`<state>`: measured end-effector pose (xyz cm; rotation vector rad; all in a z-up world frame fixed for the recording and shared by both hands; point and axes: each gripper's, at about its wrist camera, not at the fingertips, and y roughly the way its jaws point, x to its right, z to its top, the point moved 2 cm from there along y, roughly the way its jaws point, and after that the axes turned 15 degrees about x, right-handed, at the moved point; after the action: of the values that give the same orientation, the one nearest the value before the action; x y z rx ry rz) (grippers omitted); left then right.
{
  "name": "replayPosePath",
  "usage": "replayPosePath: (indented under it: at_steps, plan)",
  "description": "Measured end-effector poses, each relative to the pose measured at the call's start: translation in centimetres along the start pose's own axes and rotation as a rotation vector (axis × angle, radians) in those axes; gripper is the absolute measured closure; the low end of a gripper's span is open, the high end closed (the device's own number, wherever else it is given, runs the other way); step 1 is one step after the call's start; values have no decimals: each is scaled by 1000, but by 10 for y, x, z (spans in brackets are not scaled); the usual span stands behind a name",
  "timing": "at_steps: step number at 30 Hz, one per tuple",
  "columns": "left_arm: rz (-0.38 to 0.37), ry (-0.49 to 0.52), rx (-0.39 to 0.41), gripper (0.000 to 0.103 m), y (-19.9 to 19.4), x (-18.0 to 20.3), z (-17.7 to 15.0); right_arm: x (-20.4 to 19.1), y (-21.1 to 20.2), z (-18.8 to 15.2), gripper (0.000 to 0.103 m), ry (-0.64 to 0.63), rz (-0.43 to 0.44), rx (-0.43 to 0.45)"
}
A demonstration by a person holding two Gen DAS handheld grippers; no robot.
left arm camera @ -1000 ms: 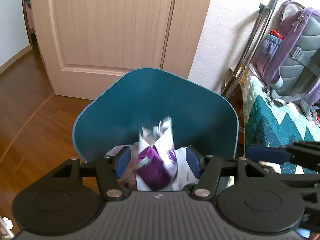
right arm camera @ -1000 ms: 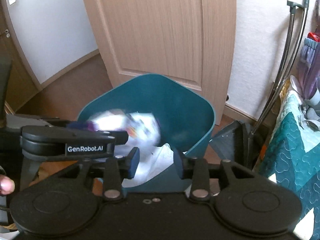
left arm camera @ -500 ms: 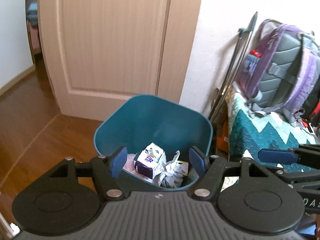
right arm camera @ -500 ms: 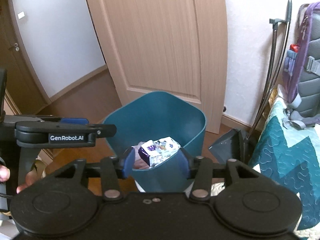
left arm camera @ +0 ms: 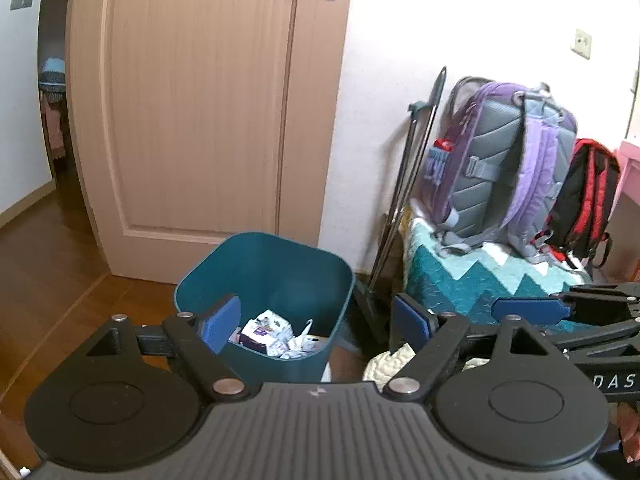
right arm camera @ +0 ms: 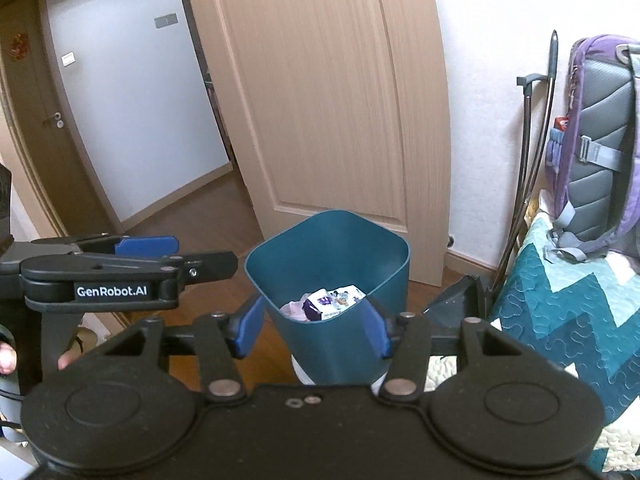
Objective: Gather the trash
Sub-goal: 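Move both open tools back down to the remaining trash on the floor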
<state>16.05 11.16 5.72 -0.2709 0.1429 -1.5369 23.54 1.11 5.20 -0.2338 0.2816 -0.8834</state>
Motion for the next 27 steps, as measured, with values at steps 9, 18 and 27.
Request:
replayPosePath:
  at_steps: [9,18,27]
  plan:
    - [-40,-52,28,12,-30,21,-6,6,-42,-9,48,22,7,22]
    - [-91,-135,-19,0,-22,30,-34,24,-53,-28,48,39,17,7]
    - [-118,-134,-205,0,40,42,-85,75,-24,-82,48,97,-27,-102]
